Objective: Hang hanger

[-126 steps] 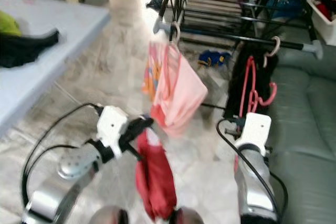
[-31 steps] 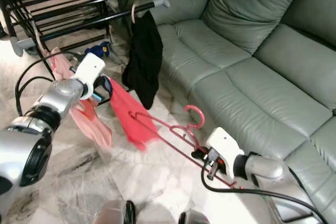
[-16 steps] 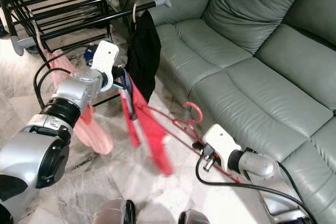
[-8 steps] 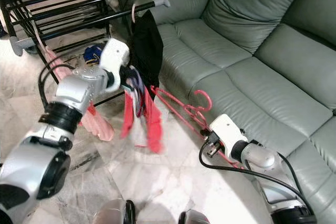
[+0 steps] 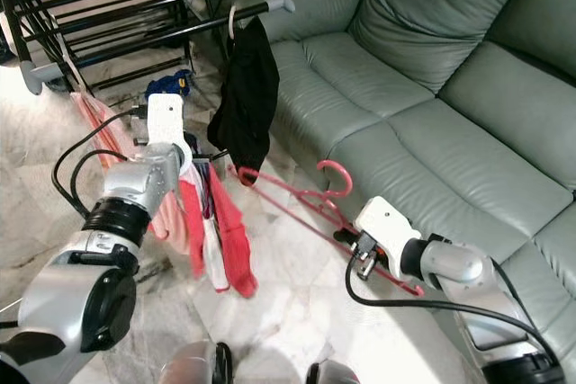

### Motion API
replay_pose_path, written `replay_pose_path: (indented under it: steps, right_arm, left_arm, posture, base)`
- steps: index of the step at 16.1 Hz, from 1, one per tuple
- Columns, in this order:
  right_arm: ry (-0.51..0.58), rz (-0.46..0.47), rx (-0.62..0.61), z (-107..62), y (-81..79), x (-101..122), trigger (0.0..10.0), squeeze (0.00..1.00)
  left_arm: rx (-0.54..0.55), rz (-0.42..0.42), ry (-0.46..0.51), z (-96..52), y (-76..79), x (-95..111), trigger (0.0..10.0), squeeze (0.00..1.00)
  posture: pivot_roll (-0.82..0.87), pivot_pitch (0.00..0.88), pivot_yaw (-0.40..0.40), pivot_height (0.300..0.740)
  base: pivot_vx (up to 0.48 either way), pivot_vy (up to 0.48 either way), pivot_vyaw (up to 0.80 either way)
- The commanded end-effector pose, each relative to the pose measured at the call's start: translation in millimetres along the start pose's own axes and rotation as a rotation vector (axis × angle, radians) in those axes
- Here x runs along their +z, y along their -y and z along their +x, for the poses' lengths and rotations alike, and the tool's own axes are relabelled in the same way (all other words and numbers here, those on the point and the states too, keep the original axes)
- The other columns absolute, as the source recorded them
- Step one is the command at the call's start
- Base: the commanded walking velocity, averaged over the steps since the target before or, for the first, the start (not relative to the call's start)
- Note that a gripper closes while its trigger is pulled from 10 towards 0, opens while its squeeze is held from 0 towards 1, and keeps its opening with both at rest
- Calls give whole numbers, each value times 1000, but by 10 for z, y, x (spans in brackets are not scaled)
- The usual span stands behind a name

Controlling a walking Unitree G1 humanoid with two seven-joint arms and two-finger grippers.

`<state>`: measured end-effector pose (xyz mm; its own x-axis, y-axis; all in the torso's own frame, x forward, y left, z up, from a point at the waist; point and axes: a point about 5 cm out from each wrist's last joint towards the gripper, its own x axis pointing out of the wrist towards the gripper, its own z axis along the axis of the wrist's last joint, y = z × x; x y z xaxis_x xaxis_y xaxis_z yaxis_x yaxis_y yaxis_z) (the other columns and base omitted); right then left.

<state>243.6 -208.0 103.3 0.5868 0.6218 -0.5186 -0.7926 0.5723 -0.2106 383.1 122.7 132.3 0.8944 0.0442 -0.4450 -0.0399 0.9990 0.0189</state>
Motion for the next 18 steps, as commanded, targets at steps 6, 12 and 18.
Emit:
replay_pose_path:
  steps: [6, 12, 18]
  right_arm:
    - [25, 7, -9, 32, 72, 48, 10000, 0]
    - [41, 39, -40, 98, 145, 30, 10000, 0]
    - [34, 60, -4, 161, 91, -14, 10000, 0]
  left_arm:
    - [-4, 101, 51, -63, 49, 48, 10000, 0]
    - [-93, 193, 115, -247, 176, 128, 10000, 0]
    - [-310, 272, 173, -393, 394, 66, 10000, 0]
  posture:
    - [-31, 39, 22, 740]
    - [-18, 39, 9, 740]
    - [-22, 39, 8, 740]
  base:
    - [0, 0, 0]
    - [0, 0, 0]
    - [0, 0, 0]
